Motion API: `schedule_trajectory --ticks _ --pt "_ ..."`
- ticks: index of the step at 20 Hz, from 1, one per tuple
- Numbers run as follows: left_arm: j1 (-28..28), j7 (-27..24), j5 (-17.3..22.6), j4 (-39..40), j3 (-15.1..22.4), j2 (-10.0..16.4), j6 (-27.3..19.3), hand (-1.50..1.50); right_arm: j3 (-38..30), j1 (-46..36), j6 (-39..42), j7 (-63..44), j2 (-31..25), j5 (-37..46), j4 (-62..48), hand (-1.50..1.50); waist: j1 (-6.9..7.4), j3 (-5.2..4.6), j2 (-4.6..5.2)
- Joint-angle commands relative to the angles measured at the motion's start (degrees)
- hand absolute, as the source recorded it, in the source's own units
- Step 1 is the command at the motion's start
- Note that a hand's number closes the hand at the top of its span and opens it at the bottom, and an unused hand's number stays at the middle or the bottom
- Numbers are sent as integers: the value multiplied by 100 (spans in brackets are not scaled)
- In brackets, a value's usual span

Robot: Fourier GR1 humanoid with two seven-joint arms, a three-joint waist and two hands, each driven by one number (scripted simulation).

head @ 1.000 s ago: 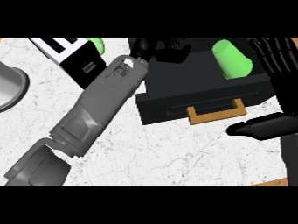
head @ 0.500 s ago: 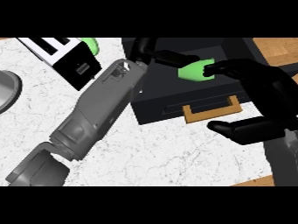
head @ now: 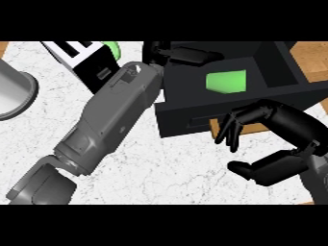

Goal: Pick up the cup, place it into the drawer and close the drawer

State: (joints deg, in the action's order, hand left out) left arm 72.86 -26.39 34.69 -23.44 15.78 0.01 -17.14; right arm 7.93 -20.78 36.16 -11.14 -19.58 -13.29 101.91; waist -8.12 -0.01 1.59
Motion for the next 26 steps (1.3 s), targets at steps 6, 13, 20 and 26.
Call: schedule_trajectory --ticks 6,13,20,26 --pt "-146 -289 345 96 -142 -1 45 -150 649 530 -568 525 -285 2621 -197 -150 584 9 -82" --pt "-835 -599 401 -271 -306 180 579 -150 1216 176 -1184 1260 22 3799 -2168 -150 969 4 -123" --pt "-1355 -547 380 -834 -287 519 759 -150 1056 -799 -1966 2345 281 4444 -4919 150 1243 14 -110" --pt "-1728 -301 428 -1237 -238 819 1108 -150 355 -1698 -2581 3132 367 4280 -6256 150 1516 30 -44"
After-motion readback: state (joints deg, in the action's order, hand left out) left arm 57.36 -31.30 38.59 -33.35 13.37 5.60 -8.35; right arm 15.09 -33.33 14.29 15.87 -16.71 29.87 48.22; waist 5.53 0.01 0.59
